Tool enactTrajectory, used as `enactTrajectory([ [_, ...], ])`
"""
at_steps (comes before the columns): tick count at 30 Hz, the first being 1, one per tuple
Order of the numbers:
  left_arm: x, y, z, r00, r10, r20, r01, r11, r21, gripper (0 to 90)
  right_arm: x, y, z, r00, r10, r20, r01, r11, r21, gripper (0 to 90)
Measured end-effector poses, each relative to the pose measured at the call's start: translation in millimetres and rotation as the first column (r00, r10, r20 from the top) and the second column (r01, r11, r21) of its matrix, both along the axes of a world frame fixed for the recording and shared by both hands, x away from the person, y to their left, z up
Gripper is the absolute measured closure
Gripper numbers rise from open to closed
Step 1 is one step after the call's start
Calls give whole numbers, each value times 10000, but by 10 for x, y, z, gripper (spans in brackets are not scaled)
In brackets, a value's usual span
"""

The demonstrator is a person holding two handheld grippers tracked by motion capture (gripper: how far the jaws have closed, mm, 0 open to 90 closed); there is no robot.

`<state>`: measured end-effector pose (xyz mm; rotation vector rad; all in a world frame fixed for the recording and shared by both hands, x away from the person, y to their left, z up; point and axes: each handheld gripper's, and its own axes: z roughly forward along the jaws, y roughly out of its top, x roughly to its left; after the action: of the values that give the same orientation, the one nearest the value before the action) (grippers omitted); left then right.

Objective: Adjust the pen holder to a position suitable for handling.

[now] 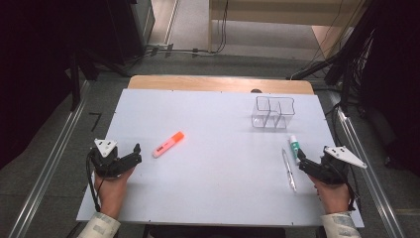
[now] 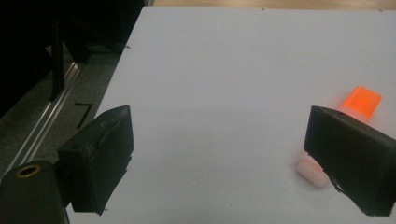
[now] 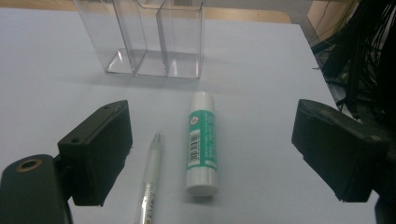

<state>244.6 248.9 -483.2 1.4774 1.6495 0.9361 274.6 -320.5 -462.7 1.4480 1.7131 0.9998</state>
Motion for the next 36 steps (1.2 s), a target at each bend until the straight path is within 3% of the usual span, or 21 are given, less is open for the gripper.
enactTrajectory([
  [9, 46, -31, 26, 10000, -77, -52, 76, 9998, -163, 91, 52, -7, -1, 10000, -59, -58, 59, 10000, -17, 121],
  [14, 161, -147, 37, 9992, -296, -260, 289, 9992, -286, 129, 196, -35, 17, 9995, -253, -172, 252, 9997, -53, 145],
  [21, 452, -511, 52, 9955, -817, -484, 807, 9965, -211, 176, 456, -96, 30, 9982, -451, -401, 442, 9988, -217, 192],
  [27, 793, -909, 91, 9901, -1328, -444, 1301, 9898, -579, 250, 648, -125, 31, 9973, -473, -555, 468, 9988, -117, 293],
  [30, 962, -1153, 99, 9830, -1812, -297, 1794, 9823, -541, 313, 739, -124, 52, 9986, -363, -390, 364, 9993, 16, 393],
  [32, 1048, -1305, 111, 9771, -2125, -69, 2122, 9766, -347, 424, 824, -110, 64, 9990, -283, -338, 278, 9995, -145, 486],
  [36, 1252, -1671, 142, 9555, -2946, 116, 2947, 9555, -94, 625, 1036, -55, 66, 9992, -17, -400, 0, 9992, -405, 690],
])
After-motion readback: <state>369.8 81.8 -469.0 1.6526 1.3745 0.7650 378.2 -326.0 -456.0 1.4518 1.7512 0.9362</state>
